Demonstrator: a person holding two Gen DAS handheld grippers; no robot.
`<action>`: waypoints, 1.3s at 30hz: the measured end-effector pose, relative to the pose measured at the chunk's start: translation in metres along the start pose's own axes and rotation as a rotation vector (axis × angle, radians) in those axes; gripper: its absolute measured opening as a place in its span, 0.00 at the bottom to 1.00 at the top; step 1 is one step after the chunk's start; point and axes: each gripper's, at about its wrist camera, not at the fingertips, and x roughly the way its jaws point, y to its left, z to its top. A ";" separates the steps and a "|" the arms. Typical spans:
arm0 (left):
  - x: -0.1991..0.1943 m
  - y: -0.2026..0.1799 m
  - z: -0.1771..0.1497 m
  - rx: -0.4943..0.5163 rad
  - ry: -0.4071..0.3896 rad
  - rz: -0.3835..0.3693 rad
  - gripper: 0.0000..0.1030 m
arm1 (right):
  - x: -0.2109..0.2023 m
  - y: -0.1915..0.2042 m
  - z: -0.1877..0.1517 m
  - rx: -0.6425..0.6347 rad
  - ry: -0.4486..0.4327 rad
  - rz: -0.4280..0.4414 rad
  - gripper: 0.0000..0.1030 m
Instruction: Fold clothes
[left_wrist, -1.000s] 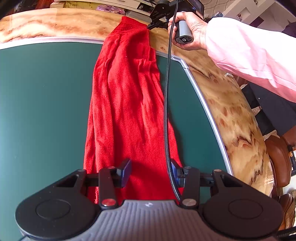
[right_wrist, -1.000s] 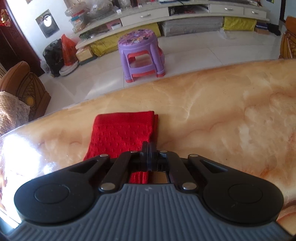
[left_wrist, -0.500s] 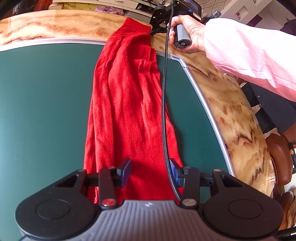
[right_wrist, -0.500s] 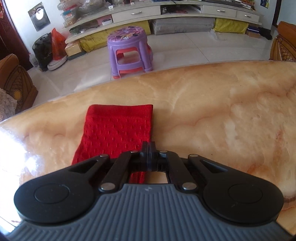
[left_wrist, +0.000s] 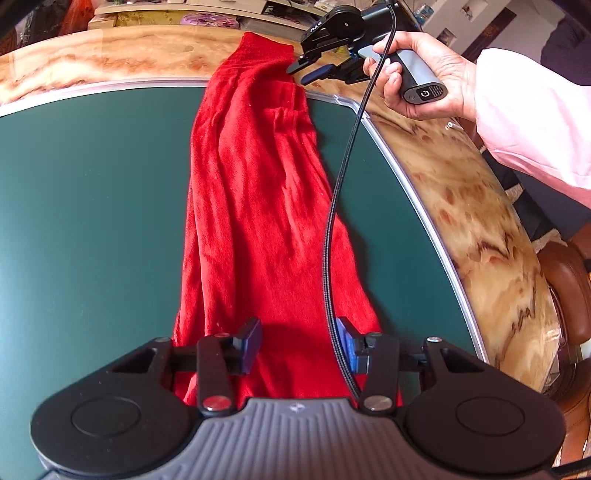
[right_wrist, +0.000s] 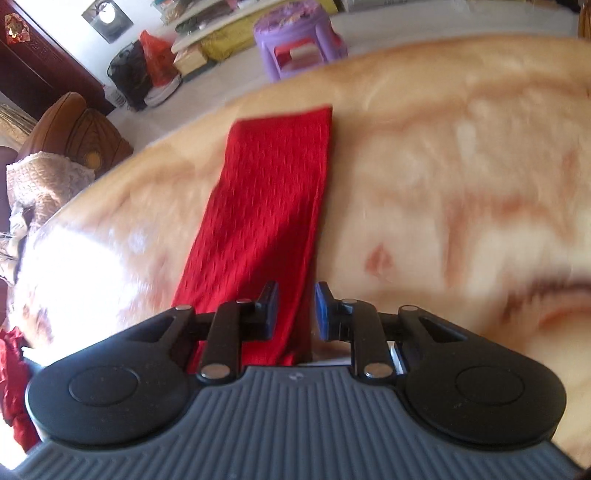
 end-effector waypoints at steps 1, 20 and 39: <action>-0.002 -0.001 -0.002 0.004 0.002 0.000 0.48 | -0.001 -0.001 -0.003 0.012 0.011 0.022 0.25; -0.019 0.001 -0.026 -0.030 0.003 0.013 0.57 | -0.006 0.015 -0.009 -0.023 0.014 -0.069 0.19; -0.023 0.005 -0.037 -0.053 0.013 -0.003 0.59 | -0.006 0.028 -0.015 -0.028 0.007 -0.093 0.03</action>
